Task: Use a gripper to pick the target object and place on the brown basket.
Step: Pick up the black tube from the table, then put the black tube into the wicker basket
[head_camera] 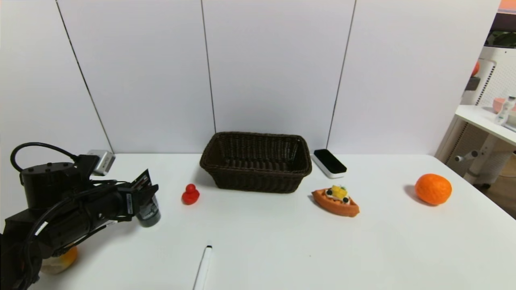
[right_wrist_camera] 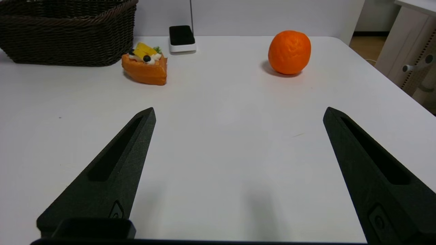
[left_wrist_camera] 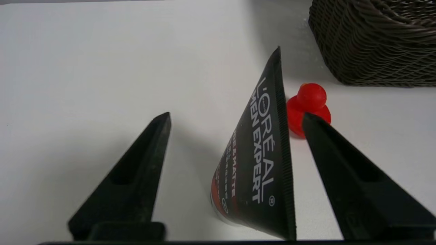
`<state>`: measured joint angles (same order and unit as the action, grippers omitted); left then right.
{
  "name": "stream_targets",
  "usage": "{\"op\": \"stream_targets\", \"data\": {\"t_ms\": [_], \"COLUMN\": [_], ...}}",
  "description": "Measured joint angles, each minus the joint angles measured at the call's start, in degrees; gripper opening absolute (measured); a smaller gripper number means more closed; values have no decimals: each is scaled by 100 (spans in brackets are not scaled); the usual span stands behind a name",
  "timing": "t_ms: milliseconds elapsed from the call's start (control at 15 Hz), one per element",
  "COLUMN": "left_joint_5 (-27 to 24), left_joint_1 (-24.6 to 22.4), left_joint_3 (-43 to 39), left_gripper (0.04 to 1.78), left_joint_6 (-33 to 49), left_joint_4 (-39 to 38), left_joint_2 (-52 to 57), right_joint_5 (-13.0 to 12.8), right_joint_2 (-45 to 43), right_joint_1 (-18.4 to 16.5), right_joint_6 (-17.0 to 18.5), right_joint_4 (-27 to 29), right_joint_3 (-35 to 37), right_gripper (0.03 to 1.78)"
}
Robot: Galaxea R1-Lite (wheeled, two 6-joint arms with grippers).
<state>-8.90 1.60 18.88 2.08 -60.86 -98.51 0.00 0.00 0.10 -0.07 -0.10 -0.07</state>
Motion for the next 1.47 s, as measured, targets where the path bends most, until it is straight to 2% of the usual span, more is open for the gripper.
{"op": "stream_targets", "data": {"t_ms": [267, 400, 933, 1200, 1467], "left_joint_5": [-2, 2, -13, -44, -50], "left_joint_1": [-2, -4, 0, 112, 722], "left_joint_3": [-45, -102, -12, 1113, 2967], "left_gripper": [78, 19, 22, 22, 22], "left_joint_6": [41, 98, 116, 61, 55], "left_joint_4": [20, 9, 83, 334, 984], "left_joint_2": [33, 66, 290, 408, 155], "right_joint_5": [0, -2, 0, 0, 0], "right_joint_2": [0, 0, 0, 0, 0], "right_joint_1": [-2, 0, -2, 0, 0], "right_joint_6": [0, 0, -2, 0, 0], "right_joint_4": [0, 2, 2, 5, 5], "right_joint_3": [0, 0, 0, 0, 0], "right_gripper": [170, 170, 170, 170, 170]}}
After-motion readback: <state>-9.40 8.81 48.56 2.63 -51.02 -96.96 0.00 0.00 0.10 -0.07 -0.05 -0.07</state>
